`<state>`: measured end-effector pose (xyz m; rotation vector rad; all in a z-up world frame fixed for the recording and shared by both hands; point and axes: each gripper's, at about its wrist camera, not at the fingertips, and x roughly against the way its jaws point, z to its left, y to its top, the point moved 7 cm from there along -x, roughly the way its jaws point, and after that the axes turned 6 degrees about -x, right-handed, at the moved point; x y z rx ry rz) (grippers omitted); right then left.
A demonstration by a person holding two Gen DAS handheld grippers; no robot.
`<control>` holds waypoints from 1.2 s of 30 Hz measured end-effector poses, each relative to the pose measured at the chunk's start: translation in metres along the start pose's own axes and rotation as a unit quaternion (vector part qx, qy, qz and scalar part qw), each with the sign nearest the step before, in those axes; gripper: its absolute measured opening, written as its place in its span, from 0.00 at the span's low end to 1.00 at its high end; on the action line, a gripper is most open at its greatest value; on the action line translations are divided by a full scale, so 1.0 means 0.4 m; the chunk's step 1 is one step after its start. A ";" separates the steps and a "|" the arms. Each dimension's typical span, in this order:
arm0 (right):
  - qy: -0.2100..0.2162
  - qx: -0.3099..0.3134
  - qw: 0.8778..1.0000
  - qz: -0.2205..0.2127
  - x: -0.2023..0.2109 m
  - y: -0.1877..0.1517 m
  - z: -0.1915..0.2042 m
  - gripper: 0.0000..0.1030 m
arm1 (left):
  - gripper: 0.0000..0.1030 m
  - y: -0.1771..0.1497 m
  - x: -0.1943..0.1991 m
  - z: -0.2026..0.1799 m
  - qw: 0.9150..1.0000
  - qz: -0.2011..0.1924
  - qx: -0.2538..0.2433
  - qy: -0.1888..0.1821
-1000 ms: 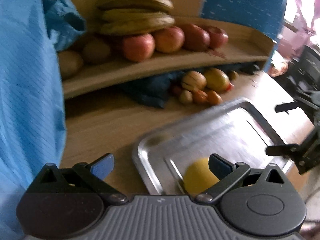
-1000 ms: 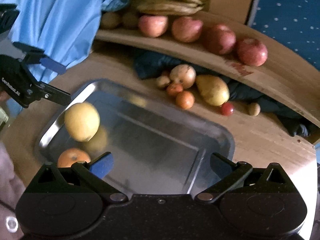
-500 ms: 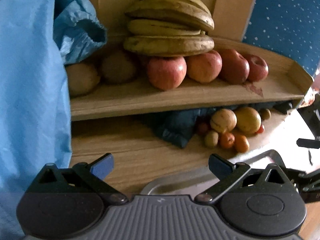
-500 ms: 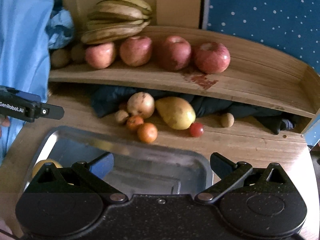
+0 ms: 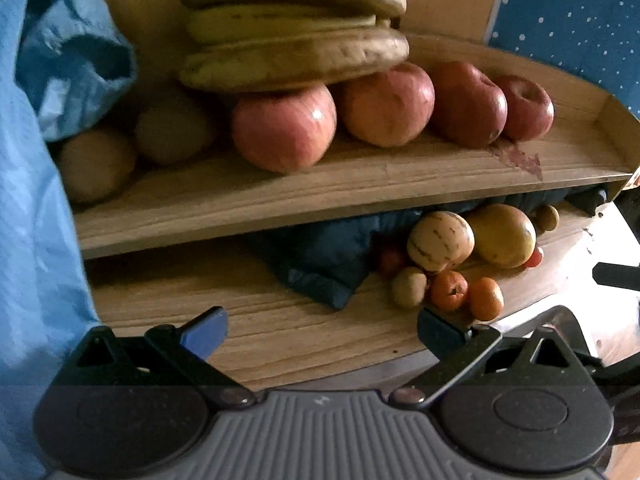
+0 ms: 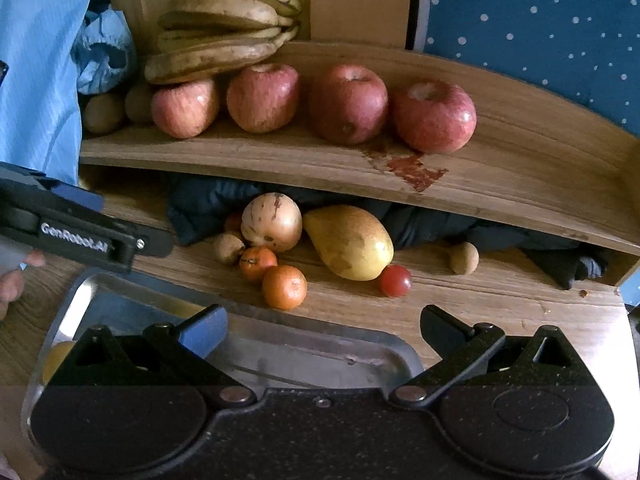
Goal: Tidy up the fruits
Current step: 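Move both open tools back to the fruits under the shelf, then close the left tool on a small brown round fruit while the right tool grasps an orange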
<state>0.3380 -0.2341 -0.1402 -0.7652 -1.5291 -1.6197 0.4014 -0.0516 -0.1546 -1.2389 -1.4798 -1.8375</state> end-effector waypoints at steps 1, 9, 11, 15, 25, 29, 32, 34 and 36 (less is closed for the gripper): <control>0.000 0.000 1.000 0.002 -0.004 0.001 0.000 0.99 | 1.00 0.000 -0.003 0.000 1.000 0.003 0.003 -0.003; 0.007 -0.007 1.000 0.025 -0.057 0.004 -0.004 0.99 | 0.99 0.014 -0.044 -0.013 1.000 0.021 0.015 -0.005; 0.007 -0.009 1.000 0.029 -0.070 0.007 -0.004 0.99 | 0.99 0.017 -0.048 -0.020 0.999 0.023 0.019 -0.014; 0.015 -0.022 0.999 0.025 -0.086 0.016 -0.008 0.99 | 0.99 0.021 -0.060 -0.031 0.999 0.027 0.029 -0.026; 0.037 -0.005 0.999 0.038 -0.119 0.025 -0.002 0.88 | 0.90 0.028 -0.100 -0.051 0.997 0.032 0.048 -0.060; 0.046 -0.004 0.998 0.041 -0.131 0.027 0.006 0.83 | 0.82 0.029 -0.113 -0.051 0.996 0.033 0.052 -0.067; 0.053 -0.002 0.998 0.043 -0.137 0.028 0.016 0.80 | 0.77 0.027 -0.121 -0.056 0.995 0.034 0.051 -0.082; 0.054 -0.001 0.998 0.041 -0.137 0.027 0.021 0.79 | 0.74 0.026 -0.121 -0.058 0.994 0.033 0.050 -0.090; 0.056 -0.001 0.998 0.040 -0.136 0.026 0.022 0.76 | 0.69 0.026 -0.126 -0.062 0.994 0.032 0.050 -0.096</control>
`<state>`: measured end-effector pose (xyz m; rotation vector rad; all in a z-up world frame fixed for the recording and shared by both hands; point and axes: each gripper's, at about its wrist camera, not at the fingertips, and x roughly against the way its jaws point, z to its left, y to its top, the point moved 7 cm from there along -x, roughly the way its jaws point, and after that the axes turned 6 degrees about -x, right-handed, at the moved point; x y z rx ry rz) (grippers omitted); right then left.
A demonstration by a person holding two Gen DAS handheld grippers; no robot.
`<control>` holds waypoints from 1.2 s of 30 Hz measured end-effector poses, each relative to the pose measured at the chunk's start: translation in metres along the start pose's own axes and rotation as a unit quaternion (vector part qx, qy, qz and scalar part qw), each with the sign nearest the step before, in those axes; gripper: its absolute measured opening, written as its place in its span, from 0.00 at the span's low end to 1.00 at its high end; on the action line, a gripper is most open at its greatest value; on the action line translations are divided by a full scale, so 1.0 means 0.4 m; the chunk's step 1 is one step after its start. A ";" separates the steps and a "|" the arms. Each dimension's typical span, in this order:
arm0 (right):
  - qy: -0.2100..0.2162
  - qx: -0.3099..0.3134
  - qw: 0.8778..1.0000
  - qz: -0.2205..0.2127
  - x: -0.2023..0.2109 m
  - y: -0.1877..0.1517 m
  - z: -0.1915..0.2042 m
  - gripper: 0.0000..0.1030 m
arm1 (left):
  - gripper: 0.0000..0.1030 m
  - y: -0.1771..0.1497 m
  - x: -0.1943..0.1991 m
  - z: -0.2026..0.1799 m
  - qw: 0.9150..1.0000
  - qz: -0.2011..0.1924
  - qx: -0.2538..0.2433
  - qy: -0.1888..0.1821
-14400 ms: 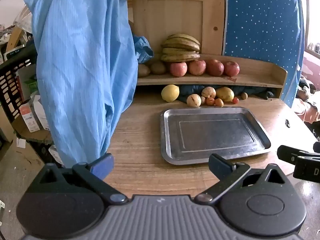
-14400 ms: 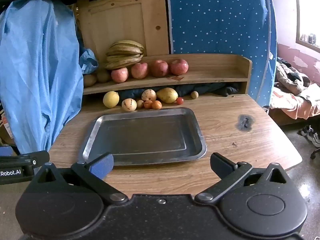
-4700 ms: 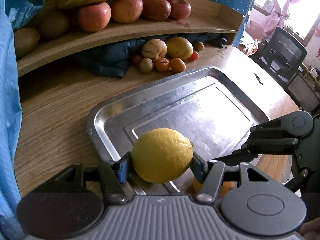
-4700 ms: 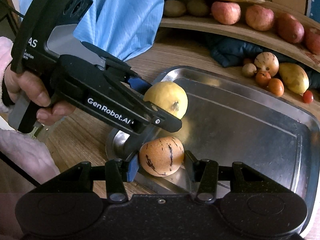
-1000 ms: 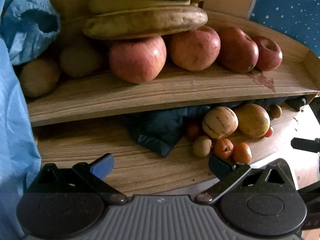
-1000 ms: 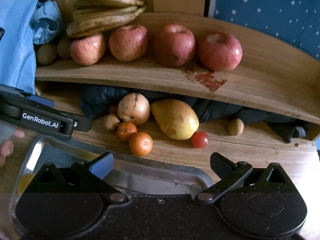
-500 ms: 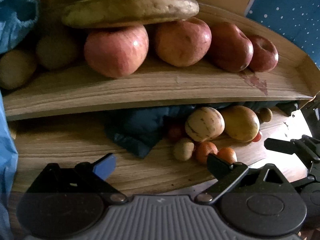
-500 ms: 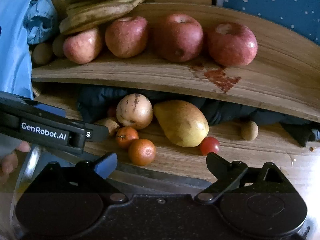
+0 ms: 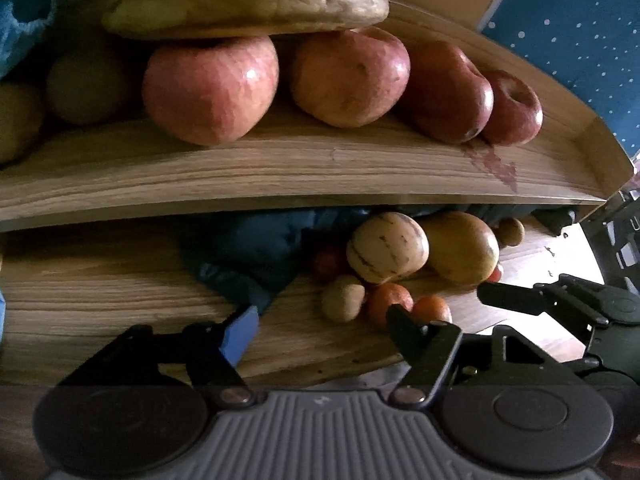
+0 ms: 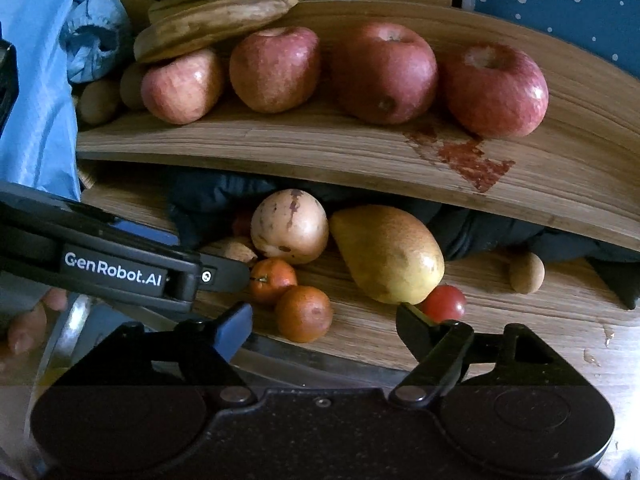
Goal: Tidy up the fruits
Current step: 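Close the left tool on a small brown round fruit while the right tool grasps an orange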
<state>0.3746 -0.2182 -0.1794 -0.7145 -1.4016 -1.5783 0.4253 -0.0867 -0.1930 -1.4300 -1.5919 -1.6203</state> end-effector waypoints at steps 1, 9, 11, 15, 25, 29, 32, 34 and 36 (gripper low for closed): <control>-0.001 -0.001 1.000 -0.001 0.001 -0.001 -0.001 0.72 | 0.67 0.001 -0.001 0.000 1.000 0.001 0.000 -0.003; 0.004 -0.007 1.000 0.003 0.003 -0.005 0.005 0.61 | 0.61 0.003 -0.002 -0.007 1.000 0.003 0.003 -0.006; 0.005 -0.005 1.000 0.005 0.001 -0.007 0.008 0.59 | 0.58 0.005 -0.005 -0.007 1.000 0.004 0.004 -0.004; 0.009 -0.001 1.000 0.004 -0.002 -0.004 0.013 0.53 | 0.51 0.003 -0.005 -0.005 1.000 0.011 0.001 0.003; 0.005 0.000 1.000 0.014 -0.024 -0.002 0.021 0.46 | 0.48 0.014 -0.008 -0.014 1.000 0.006 -0.003 0.005; 0.001 0.003 1.000 0.014 -0.032 0.003 0.026 0.43 | 0.39 0.015 -0.011 -0.025 1.000 0.006 -0.002 0.000; 0.002 0.004 1.000 0.014 -0.032 0.003 0.030 0.40 | 0.37 0.016 -0.013 -0.028 1.000 0.004 -0.001 -0.001; 0.003 0.004 1.000 0.014 -0.029 -0.001 0.028 0.39 | 0.35 0.018 -0.018 -0.031 1.000 0.004 0.000 -0.004; 0.002 0.003 1.000 0.013 -0.028 -0.001 0.027 0.38 | 0.31 0.017 -0.015 -0.030 1.000 0.003 -0.002 -0.007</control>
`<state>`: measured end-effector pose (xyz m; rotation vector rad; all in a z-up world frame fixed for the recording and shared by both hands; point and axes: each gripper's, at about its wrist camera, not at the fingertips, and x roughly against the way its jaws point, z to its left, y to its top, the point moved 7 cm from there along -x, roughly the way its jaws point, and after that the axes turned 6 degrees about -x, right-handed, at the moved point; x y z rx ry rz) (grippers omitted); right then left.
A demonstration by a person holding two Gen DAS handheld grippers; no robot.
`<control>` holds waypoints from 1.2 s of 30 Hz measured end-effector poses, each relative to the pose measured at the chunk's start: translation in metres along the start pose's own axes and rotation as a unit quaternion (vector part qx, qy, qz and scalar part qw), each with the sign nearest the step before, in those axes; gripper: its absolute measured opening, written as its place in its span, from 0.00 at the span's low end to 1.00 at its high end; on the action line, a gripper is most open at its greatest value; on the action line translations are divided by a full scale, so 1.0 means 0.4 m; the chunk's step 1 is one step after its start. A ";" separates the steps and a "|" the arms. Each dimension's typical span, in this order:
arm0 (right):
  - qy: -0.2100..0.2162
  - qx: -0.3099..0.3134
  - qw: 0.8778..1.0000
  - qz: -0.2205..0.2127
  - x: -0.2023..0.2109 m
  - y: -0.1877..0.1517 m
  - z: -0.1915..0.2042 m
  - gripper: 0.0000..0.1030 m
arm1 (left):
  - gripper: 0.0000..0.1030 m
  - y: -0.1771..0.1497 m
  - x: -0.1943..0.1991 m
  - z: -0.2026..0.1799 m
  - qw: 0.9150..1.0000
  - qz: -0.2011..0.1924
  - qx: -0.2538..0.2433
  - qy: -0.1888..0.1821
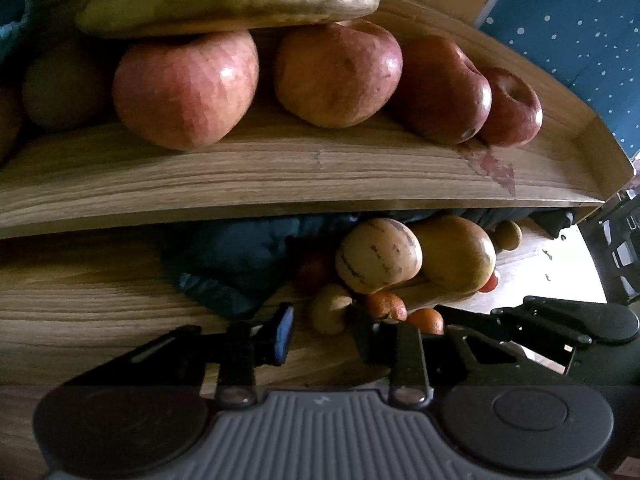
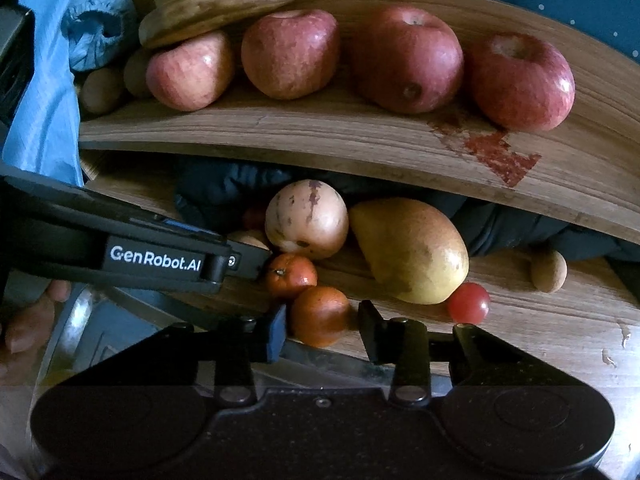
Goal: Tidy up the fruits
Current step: 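Close the left tool on a small brown round fruit while the right tool grasps an orange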
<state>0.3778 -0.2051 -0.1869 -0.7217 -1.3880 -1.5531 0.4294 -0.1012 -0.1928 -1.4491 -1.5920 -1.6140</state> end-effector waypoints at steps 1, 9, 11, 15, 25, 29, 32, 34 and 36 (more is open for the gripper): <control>0.001 0.000 1.000 0.000 0.000 0.000 0.001 0.37 | 0.30 0.000 -0.001 -0.002 1.000 -0.001 -0.002 0.000; 0.000 0.000 1.000 0.000 -0.001 0.002 -0.002 0.34 | 0.25 -0.009 0.008 -0.005 1.000 -0.006 -0.007 -0.002; -0.001 0.001 1.000 0.000 0.000 0.002 -0.003 0.33 | 0.25 -0.012 0.011 0.000 1.000 -0.006 -0.006 0.000; -0.001 0.002 1.000 -0.001 0.003 0.005 0.000 0.33 | 0.25 -0.021 0.023 0.010 1.000 -0.008 -0.005 0.002; 0.003 0.011 1.000 -0.018 0.036 0.008 0.018 0.33 | 0.25 -0.036 0.072 0.024 1.000 -0.024 -0.002 0.005; 0.002 0.013 1.000 -0.028 0.058 0.005 0.028 0.33 | 0.25 -0.049 0.100 0.029 1.000 -0.031 -0.001 0.004; 0.001 0.012 0.999 -0.038 0.082 0.000 0.035 0.33 | 0.25 -0.054 0.123 0.029 0.999 -0.035 -0.005 0.003; -0.001 0.010 0.999 -0.044 0.097 -0.004 0.040 0.33 | 0.25 -0.057 0.136 0.029 0.999 -0.038 -0.009 0.000; -0.002 0.008 0.999 -0.049 0.111 -0.008 0.046 0.33 | 0.25 -0.058 0.143 0.022 0.999 -0.041 -0.015 -0.003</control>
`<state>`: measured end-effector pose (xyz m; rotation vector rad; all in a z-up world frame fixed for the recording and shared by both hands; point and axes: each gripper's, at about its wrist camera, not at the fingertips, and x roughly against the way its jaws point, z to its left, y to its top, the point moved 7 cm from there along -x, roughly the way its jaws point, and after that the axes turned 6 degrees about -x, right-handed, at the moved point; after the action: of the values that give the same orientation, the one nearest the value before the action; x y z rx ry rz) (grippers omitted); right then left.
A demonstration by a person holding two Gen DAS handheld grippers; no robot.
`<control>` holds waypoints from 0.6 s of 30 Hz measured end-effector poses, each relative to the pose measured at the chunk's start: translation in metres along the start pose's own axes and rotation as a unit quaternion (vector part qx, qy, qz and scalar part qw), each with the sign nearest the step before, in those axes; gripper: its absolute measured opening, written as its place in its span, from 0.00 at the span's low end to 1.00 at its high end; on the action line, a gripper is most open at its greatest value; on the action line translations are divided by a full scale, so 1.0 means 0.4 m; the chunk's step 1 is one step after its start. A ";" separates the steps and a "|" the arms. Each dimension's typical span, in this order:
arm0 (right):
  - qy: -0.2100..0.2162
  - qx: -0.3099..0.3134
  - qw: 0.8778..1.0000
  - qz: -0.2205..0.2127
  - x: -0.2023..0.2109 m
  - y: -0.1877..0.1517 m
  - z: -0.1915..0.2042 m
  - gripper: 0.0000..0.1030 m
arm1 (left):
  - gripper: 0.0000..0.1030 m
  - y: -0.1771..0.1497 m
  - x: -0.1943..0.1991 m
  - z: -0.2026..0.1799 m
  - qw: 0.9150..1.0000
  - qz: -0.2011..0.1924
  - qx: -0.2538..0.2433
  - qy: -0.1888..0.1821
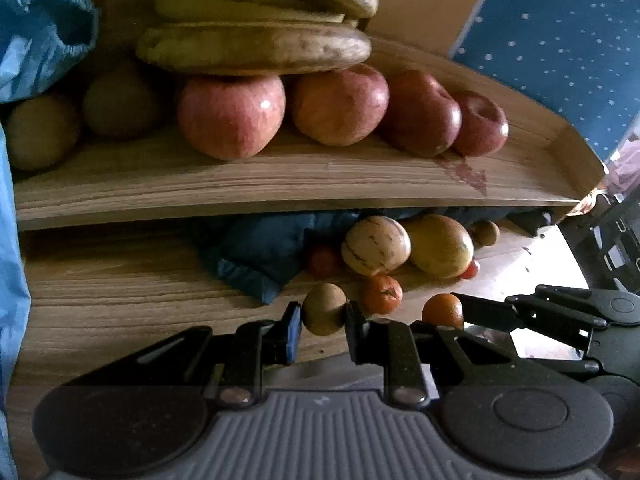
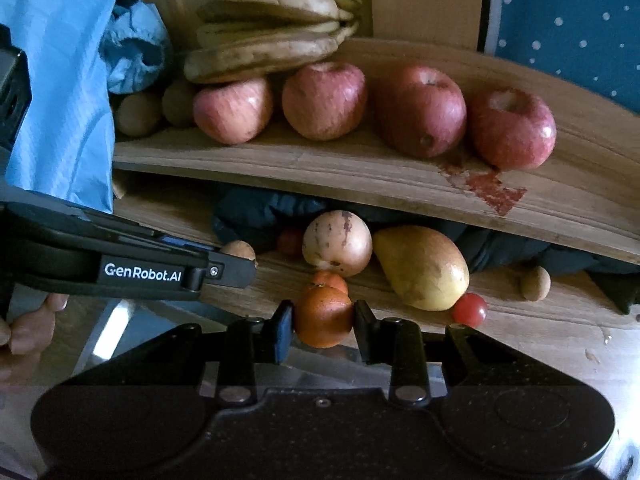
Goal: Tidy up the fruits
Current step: 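Close the left tool on a small brown round fruit while the right tool grasps an orange, then carry the brown fruit in the left tool while the right tool carries the orange over the tray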
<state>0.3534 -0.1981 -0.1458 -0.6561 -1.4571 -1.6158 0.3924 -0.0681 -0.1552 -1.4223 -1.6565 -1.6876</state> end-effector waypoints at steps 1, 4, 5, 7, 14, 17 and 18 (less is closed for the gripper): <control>-0.001 -0.002 1.000 -0.003 0.009 -0.004 0.002 0.33 | 0.25 -0.001 0.005 -0.004 1.000 -0.001 -0.003 -0.002; -0.004 -0.008 1.000 -0.012 0.035 -0.014 0.012 0.33 | 0.25 -0.007 0.028 -0.014 1.000 -0.007 -0.015 -0.012; -0.005 -0.009 1.000 -0.015 0.046 -0.019 0.016 0.33 | 0.25 -0.010 0.035 -0.019 1.000 -0.009 -0.020 -0.016; -0.008 -0.012 1.000 -0.021 0.066 -0.030 0.019 0.33 | 0.25 -0.018 0.051 -0.026 0.999 -0.011 -0.031 -0.022; -0.026 -0.031 0.999 -0.036 0.127 -0.081 0.024 0.33 | 0.25 -0.047 0.076 -0.061 0.997 -0.012 -0.066 -0.042; -0.035 -0.043 0.998 -0.041 0.151 -0.105 0.027 0.33 | 0.25 -0.060 0.089 -0.076 0.995 -0.012 -0.083 -0.052; -0.037 -0.047 0.997 -0.043 0.159 -0.114 0.029 0.33 | 0.25 -0.063 0.092 -0.080 0.995 -0.012 -0.088 -0.055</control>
<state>0.2808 -0.2034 -0.1153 -0.7237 -1.4872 -1.7515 0.3439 -0.0775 -0.1309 -1.6092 -1.6212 -1.8383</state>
